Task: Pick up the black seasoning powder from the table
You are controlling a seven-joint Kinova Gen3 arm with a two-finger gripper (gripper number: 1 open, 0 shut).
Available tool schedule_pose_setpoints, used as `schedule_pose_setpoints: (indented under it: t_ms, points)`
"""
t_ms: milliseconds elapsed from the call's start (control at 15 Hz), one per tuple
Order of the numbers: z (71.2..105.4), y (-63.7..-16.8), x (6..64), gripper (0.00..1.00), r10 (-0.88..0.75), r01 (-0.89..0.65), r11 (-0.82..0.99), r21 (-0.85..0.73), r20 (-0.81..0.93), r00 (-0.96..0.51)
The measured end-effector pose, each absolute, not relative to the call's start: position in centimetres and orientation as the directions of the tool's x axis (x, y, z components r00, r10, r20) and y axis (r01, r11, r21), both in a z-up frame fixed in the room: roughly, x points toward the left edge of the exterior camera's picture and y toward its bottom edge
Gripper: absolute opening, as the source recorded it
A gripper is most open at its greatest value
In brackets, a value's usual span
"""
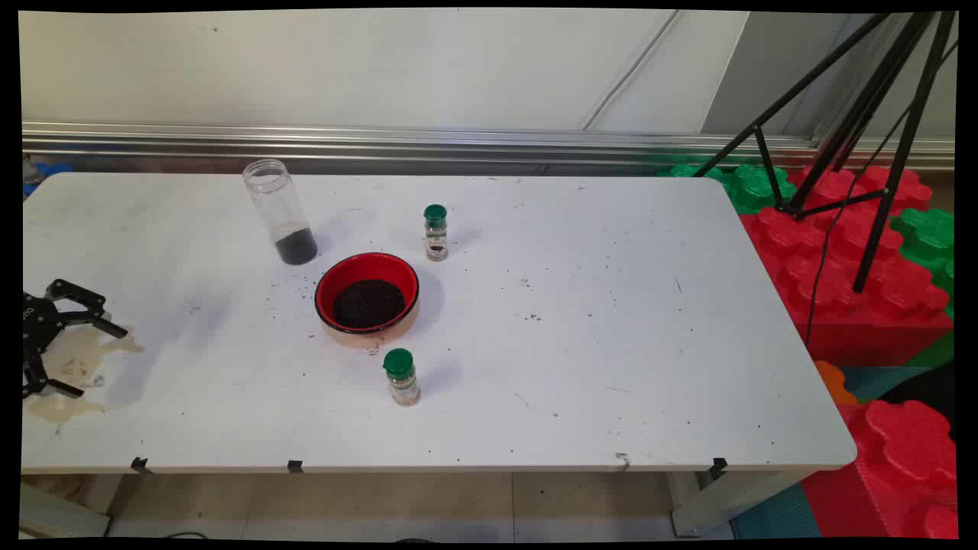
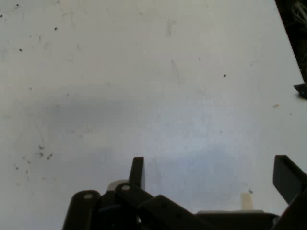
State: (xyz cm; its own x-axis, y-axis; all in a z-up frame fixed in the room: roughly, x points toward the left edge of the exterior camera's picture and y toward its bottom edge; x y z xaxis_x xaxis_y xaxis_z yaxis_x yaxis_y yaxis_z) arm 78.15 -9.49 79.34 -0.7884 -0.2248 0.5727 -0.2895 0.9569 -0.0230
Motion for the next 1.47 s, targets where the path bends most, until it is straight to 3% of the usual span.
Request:
schedule_pose_setpoints:
  t_ms: [1467]
  points:
    - [80.2,-14.8,74.0,1.00,-0.391,-0.558,0.824,-0.102,0.610,-0.689]
